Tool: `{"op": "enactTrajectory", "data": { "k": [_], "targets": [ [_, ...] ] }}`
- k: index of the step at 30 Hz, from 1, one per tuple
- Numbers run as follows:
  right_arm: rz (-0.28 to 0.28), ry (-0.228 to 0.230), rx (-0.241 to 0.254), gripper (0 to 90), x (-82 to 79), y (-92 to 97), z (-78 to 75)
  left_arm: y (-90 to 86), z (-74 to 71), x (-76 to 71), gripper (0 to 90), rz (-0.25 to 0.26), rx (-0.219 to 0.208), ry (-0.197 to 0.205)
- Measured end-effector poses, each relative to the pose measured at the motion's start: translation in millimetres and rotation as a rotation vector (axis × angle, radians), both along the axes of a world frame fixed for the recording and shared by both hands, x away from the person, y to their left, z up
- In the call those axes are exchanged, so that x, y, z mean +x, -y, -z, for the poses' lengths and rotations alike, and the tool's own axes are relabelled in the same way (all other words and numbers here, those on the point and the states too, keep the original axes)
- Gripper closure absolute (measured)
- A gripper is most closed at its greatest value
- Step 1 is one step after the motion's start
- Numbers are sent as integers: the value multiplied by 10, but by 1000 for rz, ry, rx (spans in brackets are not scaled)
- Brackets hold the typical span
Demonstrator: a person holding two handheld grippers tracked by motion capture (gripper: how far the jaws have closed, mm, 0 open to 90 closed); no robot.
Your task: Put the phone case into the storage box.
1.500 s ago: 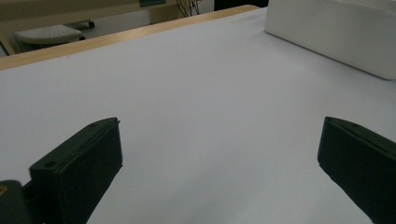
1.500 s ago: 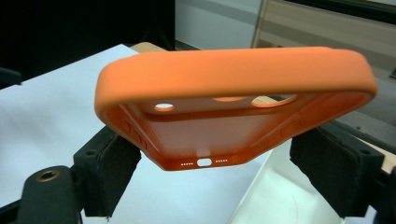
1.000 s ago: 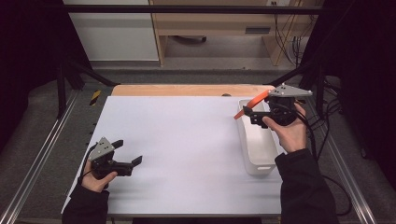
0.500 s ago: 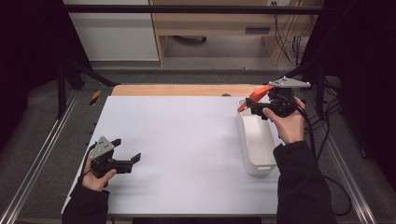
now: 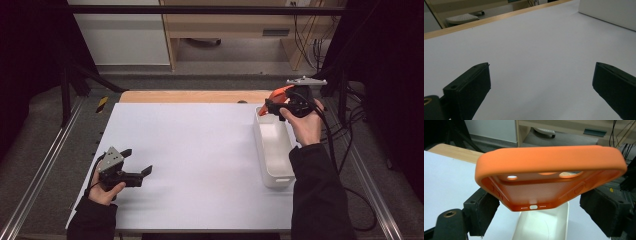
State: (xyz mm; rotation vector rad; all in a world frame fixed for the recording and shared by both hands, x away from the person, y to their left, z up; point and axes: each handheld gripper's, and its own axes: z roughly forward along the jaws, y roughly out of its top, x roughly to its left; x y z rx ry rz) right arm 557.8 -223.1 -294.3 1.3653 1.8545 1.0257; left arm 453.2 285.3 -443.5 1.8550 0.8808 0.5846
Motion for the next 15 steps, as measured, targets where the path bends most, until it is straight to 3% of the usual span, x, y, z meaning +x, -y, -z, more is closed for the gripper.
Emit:
{"op": "enactTrajectory", "data": {
  "k": [15],
  "targets": [
    [72, -58, -11, 162, 210, 7, 131, -8, 1, 1, 12, 3, -1, 2]
  ]
}}
